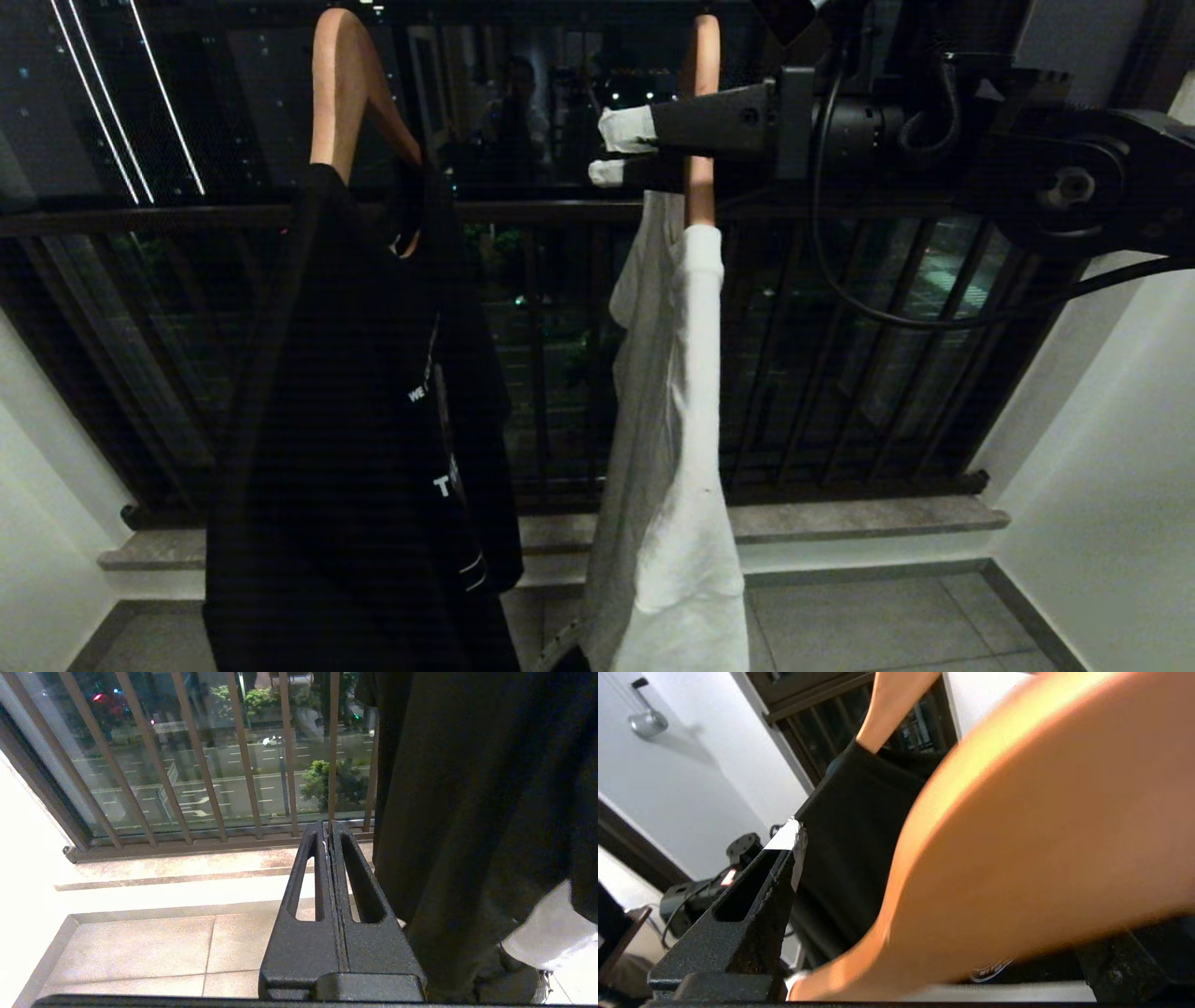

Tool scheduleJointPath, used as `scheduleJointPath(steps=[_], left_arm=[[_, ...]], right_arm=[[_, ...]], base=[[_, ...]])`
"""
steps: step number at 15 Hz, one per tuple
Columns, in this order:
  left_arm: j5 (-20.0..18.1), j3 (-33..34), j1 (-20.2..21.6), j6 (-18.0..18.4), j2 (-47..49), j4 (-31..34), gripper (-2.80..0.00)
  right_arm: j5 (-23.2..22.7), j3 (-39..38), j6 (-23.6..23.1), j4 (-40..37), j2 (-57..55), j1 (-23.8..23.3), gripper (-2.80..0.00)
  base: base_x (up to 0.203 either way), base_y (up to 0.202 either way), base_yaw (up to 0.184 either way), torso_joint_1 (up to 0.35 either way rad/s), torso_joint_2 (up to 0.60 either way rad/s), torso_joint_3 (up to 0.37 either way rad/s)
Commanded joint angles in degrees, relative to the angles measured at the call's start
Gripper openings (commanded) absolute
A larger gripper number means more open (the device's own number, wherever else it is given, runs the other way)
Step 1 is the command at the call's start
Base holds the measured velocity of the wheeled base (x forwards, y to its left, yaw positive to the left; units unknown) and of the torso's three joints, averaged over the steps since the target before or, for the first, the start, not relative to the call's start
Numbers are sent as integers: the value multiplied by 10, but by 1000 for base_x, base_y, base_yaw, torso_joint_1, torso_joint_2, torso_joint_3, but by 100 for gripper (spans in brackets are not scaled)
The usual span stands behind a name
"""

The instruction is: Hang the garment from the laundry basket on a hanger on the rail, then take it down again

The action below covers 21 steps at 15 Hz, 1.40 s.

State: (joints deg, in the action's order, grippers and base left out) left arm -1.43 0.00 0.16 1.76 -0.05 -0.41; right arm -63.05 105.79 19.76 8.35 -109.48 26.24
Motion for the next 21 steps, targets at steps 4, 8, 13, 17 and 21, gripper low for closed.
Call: scheduleJointPath(steps=[4,8,13,17,21], left_arm=[[0,2,0,0,0,0,-280],[0,1,0,0,0,0,-280],[0,2,0,0,0,0,-280],[0,2,0,0,0,0,-280],[0,2,0,0,0,0,-280]], right_arm=[[48,-1,19,-6,13,12,0],[93,-5,34,-5,22,17,0],[97,-25,34,-5,34,20,-280],[98,-35,34,-4,40,20,-280],[99,-35,34,-6,46,20,-280]], base=[[0,0,0,0,0,0],[0,0,0,0,0,0],[0,0,0,0,0,0],[0,0,0,0,0,0],[0,0,0,0,0,0]])
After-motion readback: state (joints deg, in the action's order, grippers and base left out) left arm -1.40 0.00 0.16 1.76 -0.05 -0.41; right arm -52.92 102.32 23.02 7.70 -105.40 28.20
